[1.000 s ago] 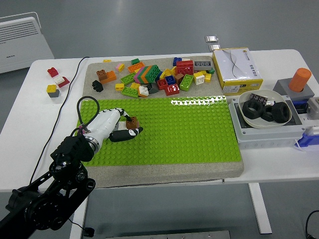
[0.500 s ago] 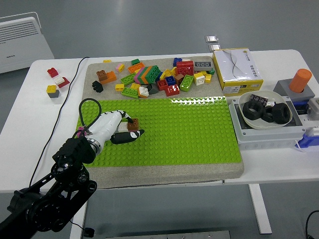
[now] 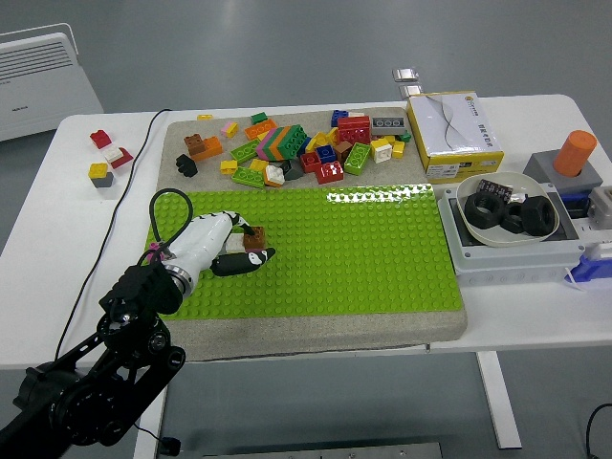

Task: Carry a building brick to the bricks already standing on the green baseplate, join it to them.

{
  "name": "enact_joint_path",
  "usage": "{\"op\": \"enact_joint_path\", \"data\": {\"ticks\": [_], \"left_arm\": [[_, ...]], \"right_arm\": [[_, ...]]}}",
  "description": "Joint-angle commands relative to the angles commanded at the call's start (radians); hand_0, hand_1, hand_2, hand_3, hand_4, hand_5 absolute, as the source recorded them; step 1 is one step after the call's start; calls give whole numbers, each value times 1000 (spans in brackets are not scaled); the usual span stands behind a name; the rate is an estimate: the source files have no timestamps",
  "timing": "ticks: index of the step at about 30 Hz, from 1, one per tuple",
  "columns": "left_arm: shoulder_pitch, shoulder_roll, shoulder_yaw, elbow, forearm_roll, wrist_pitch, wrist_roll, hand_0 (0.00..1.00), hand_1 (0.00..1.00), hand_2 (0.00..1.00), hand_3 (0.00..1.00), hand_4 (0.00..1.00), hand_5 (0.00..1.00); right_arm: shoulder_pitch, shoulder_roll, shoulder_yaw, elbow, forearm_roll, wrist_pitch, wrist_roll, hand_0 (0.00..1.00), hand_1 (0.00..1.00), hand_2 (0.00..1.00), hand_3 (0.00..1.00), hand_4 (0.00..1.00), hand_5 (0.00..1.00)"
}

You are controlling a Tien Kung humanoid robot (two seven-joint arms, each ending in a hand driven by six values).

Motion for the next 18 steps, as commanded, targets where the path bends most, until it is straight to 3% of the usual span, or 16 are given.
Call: {"op": "enact_joint_path", "data": {"ticks": [5,6,12,17,18], "left_arm": [[7,6,-5,-39,-23,13,12,942,927,908,641,831,711],[8,6,-6,-44,-28,15,14,931,923,899,630,828,663],[15,1,-10,-60,-51,24,19,926,919,895,626,821,636],[31,1,-38,-85,-63,49,-10,926,919,895,626,821,636],[40,4,-53,-95,-69,63,-27,911,880,865,624,799,530]], "right_arm": [[1,0,11,0,-11,1,1,679,629,730,799,850,998],[1,0,13,0,-13,2,1,678,629,730,799,850,998],[3,-1,22,0,-24,3,2,679,629,730,799,849,998],[1,2,38,0,-41,6,4,679,629,730,799,849,998],[0,4,47,0,-49,8,5,677,639,731,794,848,998]]}}
